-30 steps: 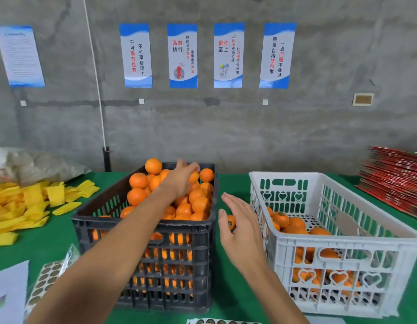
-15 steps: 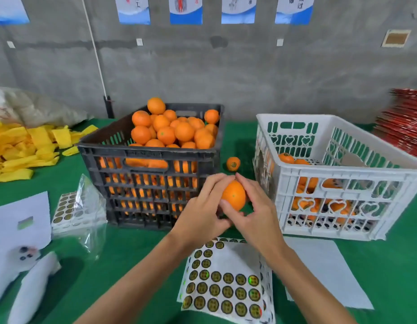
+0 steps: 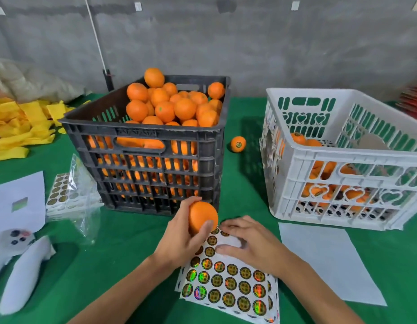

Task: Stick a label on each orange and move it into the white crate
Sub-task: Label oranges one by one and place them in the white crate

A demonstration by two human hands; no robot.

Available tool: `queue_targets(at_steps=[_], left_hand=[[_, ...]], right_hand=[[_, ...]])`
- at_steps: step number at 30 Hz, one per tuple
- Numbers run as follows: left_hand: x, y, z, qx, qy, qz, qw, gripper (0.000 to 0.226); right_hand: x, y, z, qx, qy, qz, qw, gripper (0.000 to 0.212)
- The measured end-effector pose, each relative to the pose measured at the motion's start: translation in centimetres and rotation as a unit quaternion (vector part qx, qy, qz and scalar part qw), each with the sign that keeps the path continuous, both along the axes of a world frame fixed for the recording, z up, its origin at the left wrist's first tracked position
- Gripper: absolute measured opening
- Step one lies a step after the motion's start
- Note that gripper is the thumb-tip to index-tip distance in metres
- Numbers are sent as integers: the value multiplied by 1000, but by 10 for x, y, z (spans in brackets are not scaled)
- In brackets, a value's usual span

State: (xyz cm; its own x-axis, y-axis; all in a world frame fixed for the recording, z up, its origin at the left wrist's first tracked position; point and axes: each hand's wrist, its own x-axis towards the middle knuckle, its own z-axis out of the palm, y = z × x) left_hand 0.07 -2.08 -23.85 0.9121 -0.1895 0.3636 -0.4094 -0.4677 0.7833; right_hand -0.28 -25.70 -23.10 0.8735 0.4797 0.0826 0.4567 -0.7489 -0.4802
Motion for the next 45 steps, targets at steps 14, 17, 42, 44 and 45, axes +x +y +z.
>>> queue_targets(at_steps=[14,17,42,44,45], left_hand=[[2,0,1,108,-2,-92,990,55],[3,-1,0,111,-2,-95,989,53],[5,-1,-1,77,7,-84,993,48],[5,-1,0,75,7,-84,994,48],[5,-1,0,73,7,-83,994,49]], right_hand=[[5,-3,-6,164,24,-59,984,23],[5,-5,-5,139,15,-45,989,33],[-1,-5,4,31,-39,-30,998,61],[0,-5,4,16,-57,-19,998,51],[0,-5,4,16,-63,-18,998,47]])
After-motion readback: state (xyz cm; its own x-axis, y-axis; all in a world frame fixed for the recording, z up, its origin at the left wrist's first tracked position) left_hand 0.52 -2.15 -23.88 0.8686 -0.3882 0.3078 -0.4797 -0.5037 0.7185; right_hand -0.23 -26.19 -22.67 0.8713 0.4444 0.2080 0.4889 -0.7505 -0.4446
